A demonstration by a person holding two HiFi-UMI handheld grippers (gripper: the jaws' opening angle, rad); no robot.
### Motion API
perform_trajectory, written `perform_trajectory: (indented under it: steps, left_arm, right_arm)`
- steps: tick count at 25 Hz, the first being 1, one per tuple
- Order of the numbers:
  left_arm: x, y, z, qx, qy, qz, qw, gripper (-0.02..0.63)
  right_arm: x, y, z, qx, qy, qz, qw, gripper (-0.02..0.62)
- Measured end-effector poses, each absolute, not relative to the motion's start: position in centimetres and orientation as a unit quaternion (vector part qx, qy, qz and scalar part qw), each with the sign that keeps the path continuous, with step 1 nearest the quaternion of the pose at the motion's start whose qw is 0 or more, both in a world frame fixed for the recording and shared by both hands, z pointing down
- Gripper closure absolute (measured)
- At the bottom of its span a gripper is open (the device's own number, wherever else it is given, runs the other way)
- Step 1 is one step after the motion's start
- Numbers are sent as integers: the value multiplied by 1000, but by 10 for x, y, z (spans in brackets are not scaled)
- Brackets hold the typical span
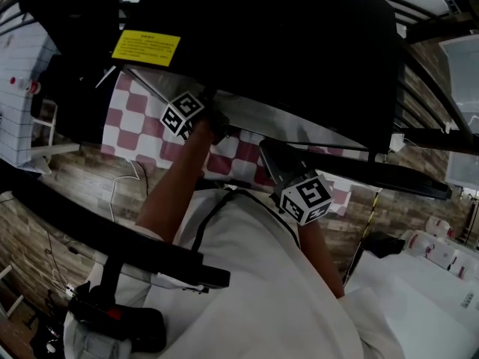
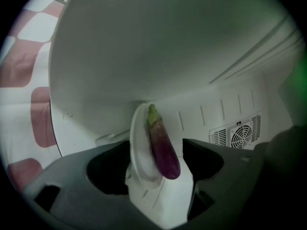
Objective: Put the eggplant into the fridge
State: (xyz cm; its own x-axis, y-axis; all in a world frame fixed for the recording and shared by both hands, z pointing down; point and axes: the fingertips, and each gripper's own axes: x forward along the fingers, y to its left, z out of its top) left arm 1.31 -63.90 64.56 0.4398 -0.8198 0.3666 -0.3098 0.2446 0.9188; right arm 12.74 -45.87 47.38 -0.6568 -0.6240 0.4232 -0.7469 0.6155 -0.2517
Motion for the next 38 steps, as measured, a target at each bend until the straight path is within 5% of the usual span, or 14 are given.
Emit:
perform_trajectory:
  steps: [7,11,23,38]
  left_arm:
    - [11,-636,636,577,-477,-224,624,152]
    - [8,-632,628,588,-478,-218,614,138]
    - [21,-581,591,648,-448,-181,590,390]
    - [35,-498,515,768,-387,-105,499,563]
  right_arm:
    - [135,-443,469,393,-887,202,138,589]
    - [139,-437,467,396,-887,200,128,589]
    - [152,-428,457,392,-897,178,101,589]
    - [160,-411,444,376,-909,166,71,589]
